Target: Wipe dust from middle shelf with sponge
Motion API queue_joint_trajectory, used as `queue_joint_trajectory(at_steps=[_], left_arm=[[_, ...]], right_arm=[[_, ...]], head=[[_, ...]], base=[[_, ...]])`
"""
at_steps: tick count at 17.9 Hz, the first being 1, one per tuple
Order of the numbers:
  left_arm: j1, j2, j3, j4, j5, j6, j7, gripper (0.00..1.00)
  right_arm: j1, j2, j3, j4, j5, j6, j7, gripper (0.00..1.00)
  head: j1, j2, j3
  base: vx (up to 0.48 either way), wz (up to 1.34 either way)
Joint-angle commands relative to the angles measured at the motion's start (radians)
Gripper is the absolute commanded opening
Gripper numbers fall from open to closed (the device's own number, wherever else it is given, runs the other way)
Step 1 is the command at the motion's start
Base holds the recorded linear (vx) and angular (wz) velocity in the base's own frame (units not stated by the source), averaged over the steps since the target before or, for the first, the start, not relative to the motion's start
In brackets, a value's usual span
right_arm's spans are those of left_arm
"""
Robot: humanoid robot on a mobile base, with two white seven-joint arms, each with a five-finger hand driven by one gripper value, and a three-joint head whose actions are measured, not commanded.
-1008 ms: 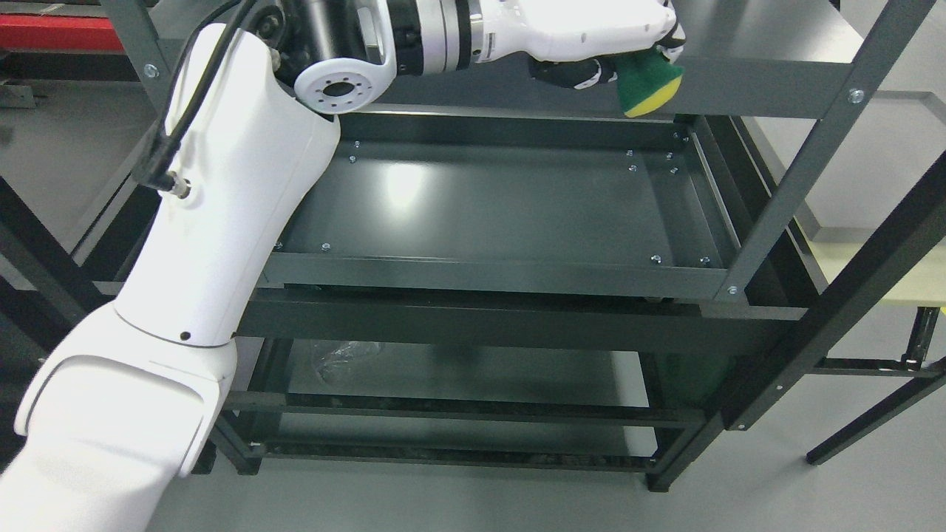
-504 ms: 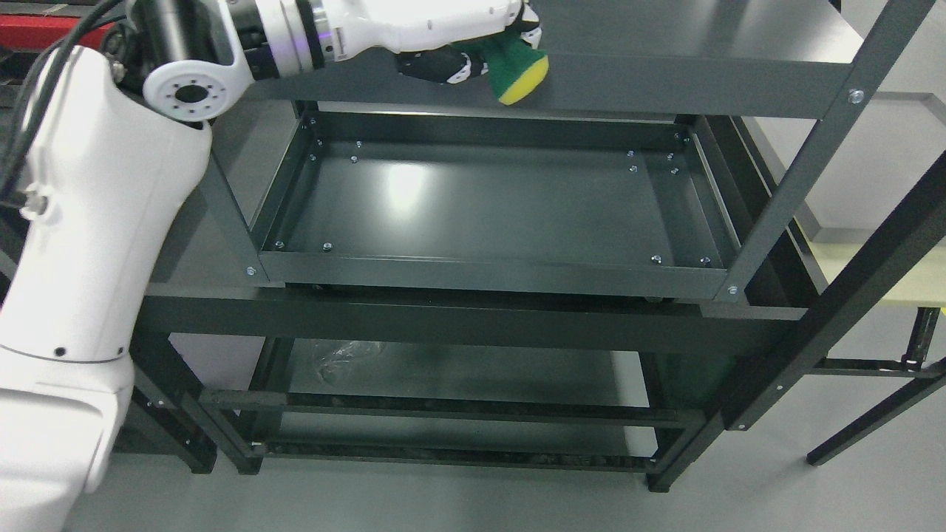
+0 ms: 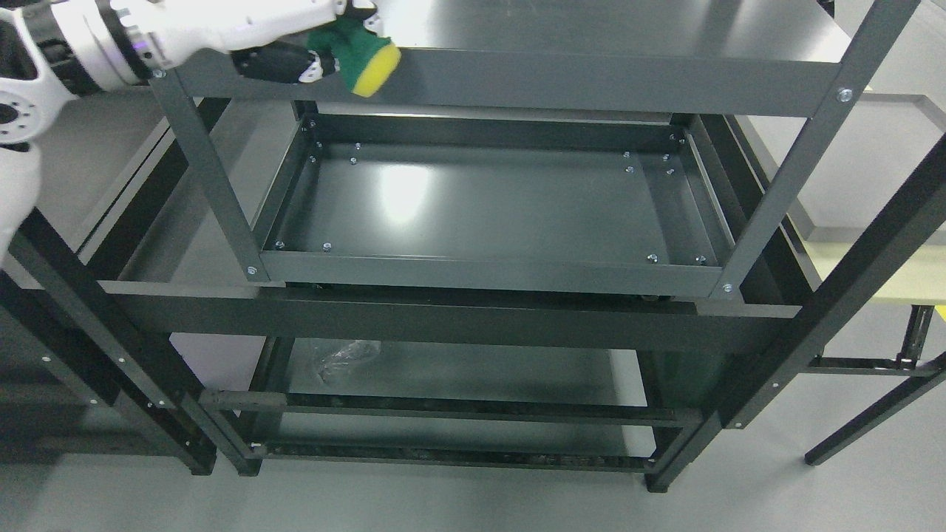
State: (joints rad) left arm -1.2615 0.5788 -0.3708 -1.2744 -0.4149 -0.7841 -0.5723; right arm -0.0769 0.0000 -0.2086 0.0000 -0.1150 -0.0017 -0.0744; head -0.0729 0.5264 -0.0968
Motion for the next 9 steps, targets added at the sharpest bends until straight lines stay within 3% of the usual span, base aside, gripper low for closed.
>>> queue_joint_trajectory(at_steps=[1,4,9], left_arm=[[0.021,0.302,0.015,-0.037,0.097,-0.001,0.0,0.0],[0.04,0.233,0.01,-0.03,0.081,-0.001,-0.003,0.0],[0.002,-0.095,0.016,0.093,-0.088,-0.001,-0.003,0.0]], right_arm=[[-0.001,-0.017,0.0,-0.017,0.0,0.072,0.002,1.0],[-0.001,-0.017,0.0,-0.017,0.0,0.074,0.002,1.0],[0.0,-0.017,0.0,-0.017,0.0,0.072,0.002,1.0]], head=[[0.0,0.0,0.0],[0.0,0.0,0.0],[0.0,0.0,0.0]], base=[[0.0,0.0],[0.0,0.0],[-0.006,0.01]])
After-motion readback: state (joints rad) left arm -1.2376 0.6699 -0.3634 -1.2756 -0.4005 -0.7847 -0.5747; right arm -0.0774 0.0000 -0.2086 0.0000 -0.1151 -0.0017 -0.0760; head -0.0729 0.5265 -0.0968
